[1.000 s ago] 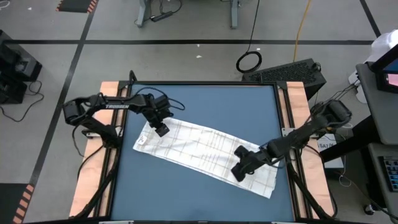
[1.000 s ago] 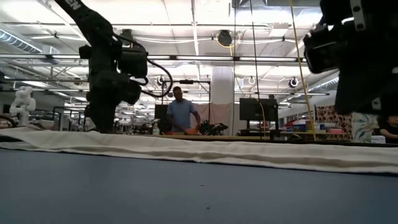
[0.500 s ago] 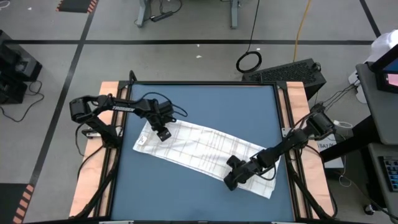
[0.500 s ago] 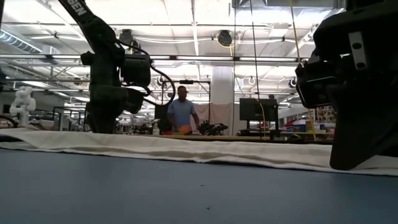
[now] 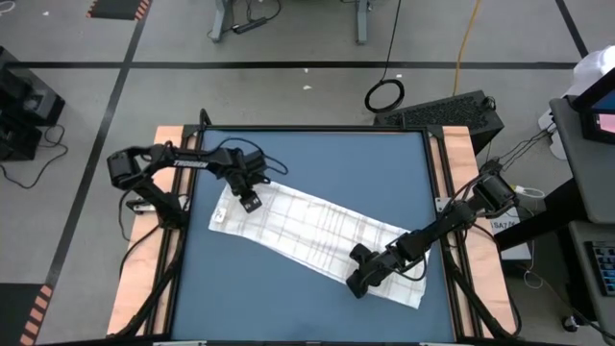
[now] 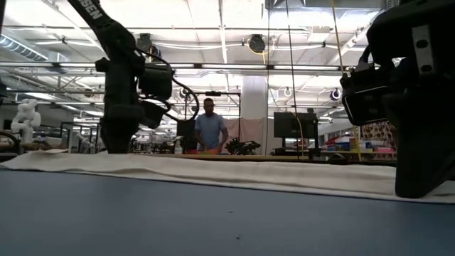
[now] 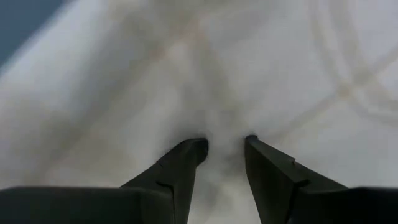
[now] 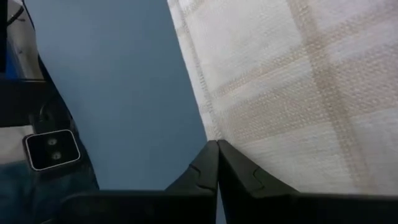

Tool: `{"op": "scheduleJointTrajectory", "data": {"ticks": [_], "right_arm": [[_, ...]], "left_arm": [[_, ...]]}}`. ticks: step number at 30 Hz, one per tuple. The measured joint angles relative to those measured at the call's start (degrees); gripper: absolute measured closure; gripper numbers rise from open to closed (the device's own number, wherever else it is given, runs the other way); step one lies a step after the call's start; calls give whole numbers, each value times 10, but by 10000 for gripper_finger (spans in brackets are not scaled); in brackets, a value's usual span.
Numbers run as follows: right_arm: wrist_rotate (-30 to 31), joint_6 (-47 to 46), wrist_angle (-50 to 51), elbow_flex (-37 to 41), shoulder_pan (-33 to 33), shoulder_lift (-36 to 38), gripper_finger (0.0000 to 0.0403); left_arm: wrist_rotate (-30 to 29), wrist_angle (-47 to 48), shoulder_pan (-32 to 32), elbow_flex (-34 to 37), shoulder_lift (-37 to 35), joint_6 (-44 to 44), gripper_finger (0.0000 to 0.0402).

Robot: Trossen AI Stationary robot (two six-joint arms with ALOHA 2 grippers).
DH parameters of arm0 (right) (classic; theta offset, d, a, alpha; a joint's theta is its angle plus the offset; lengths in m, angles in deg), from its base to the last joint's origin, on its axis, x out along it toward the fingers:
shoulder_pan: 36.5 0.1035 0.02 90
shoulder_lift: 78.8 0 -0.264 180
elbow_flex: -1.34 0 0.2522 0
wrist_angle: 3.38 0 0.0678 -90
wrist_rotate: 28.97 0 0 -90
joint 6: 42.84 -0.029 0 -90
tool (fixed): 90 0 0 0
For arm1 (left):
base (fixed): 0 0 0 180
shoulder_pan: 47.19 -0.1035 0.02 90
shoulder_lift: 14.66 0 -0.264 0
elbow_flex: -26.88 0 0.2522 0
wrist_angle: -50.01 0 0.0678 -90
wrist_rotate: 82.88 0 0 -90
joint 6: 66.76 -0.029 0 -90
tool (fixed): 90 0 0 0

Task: Roll towel into tight, uniform cylinder
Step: Roll the white towel

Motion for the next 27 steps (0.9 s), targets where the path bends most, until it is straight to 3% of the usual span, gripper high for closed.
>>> {"op": "scheduleJointTrajectory", "data": {"ticks": [3,7,14,17,23,27], "right_arm": [[-10,-5,0,0,0,0,403],[-16,-9,0,0,1,0,403],[-14,-15,-2,0,1,0,403],[-12,-15,-2,0,1,-1,403],[-11,-14,-6,1,1,-1,403],[-10,-14,-9,1,1,-1,403]], "left_arm": [[0,13,-14,-26,1,-31,261],[88,71,-18,-70,1,-76,261],[176,213,-11,-97,-26,-119,261],[123,239,-2,-65,-52,-151,261],[32,164,-6,12,-59,-151,261],[-33,148,-5,21,-40,-123,261]]}}
